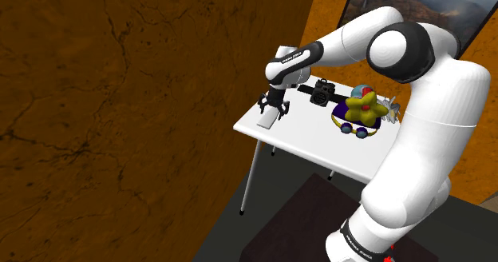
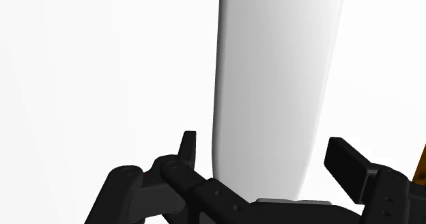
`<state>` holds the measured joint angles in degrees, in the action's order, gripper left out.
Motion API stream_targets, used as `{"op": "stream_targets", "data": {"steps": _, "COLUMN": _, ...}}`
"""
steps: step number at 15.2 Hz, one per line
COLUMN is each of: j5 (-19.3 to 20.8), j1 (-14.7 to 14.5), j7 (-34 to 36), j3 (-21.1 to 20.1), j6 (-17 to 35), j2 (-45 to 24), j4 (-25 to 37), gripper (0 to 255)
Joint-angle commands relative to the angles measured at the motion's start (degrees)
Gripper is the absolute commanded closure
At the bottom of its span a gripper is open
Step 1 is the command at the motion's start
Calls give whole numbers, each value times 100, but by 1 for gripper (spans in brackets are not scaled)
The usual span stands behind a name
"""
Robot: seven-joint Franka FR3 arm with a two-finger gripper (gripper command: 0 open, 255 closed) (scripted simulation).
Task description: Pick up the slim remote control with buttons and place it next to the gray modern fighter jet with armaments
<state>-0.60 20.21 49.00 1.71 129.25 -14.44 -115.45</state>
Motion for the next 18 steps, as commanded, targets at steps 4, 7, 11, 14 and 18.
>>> {"op": "stream_targets", "data": {"steps": 4, "j5": 0, "j1": 0, "j7": 0, "j3": 0, "j6": 0, "j2": 0, "j4": 0, "gripper": 255}}
{"op": "stream_targets", "data": {"steps": 7, "j5": 0, "j1": 0, "j7": 1, "j3": 0, "j6": 0, "j2": 0, "j4": 0, "gripper": 255}}
{"op": "stream_targets", "data": {"steps": 11, "j5": 2, "j1": -1, "j7": 1, "j3": 1, "j6": -66, "j2": 43, "j4": 24, "gripper": 255}}
{"op": "stream_targets", "data": {"steps": 14, "j5": 7, "j1": -2, "j7": 5, "j3": 2, "j6": -270, "j2": 165, "j4": 106, "gripper": 255}}
{"op": "stream_targets", "data": {"steps": 18, "j5": 14, "j1": -3, "j7": 10, "j3": 4, "j6": -546, "j2": 314, "j4": 233, "gripper": 255}}
